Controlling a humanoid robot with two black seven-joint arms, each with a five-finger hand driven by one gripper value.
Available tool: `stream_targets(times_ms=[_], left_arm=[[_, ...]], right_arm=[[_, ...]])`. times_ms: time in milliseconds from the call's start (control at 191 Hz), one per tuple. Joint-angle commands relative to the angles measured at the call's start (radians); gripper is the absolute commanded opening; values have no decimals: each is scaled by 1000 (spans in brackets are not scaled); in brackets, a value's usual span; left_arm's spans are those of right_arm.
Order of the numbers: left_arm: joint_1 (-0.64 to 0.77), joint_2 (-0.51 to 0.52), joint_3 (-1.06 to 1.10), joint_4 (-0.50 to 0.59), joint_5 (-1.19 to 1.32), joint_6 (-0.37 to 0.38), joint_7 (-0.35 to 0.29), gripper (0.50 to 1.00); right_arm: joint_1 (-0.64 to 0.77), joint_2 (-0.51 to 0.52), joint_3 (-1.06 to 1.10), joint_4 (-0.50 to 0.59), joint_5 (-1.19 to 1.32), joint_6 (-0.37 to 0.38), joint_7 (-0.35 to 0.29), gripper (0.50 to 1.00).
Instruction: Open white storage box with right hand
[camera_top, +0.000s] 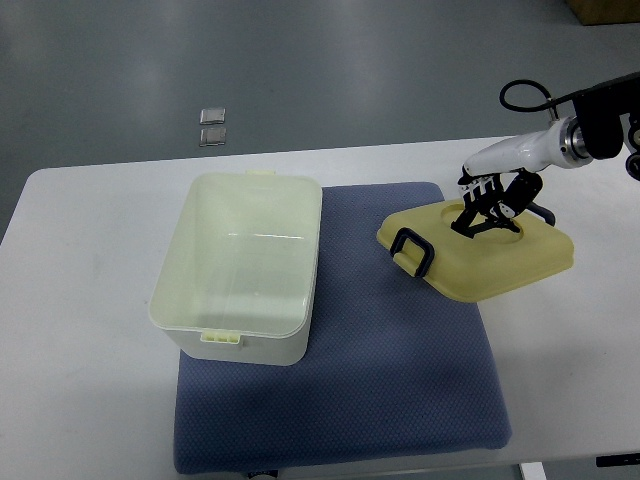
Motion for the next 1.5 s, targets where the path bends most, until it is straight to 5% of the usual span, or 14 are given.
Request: stream_targets(times_ms=[0, 394, 1128, 1133, 1139, 1144, 1149, 1154, 1186, 1496], left_arm=[[0, 0, 0, -1, 0, 0, 0, 1000], [0, 0, 0, -4, 0, 0, 0, 1000], [0, 0, 0, -4, 0, 2, 0, 1000], [0, 0, 0, -4, 0, 2, 0, 1000], [0, 0, 0, -4, 0, 2, 0, 1000], [0, 0, 0, -4, 0, 2, 0, 1000], [0, 0, 0, -4, 0, 2, 0, 1000], [0, 0, 0, -4, 0, 2, 0, 1000], [0, 0, 0, -4, 0, 2, 0, 1000], [0, 0, 2, -5, 0, 2, 0, 1000]], right_arm=[[-9, 26, 5, 1, 2, 0, 5, 500], [-26, 133, 10, 1, 24, 0, 23, 500], [-80, 168, 11, 21, 90, 0, 22, 500], [-81, 168, 11, 21, 90, 0, 22, 557], [-81, 168, 11, 21, 90, 0, 22, 558], [-81, 168, 11, 21, 91, 0, 22, 651], [-81, 168, 11, 21, 91, 0, 22, 652], [-84, 168, 11, 21, 91, 0, 22, 747], [-87, 167, 11, 21, 91, 0, 22, 901], [-98, 161, 25, 12, 101, 0, 22, 924]])
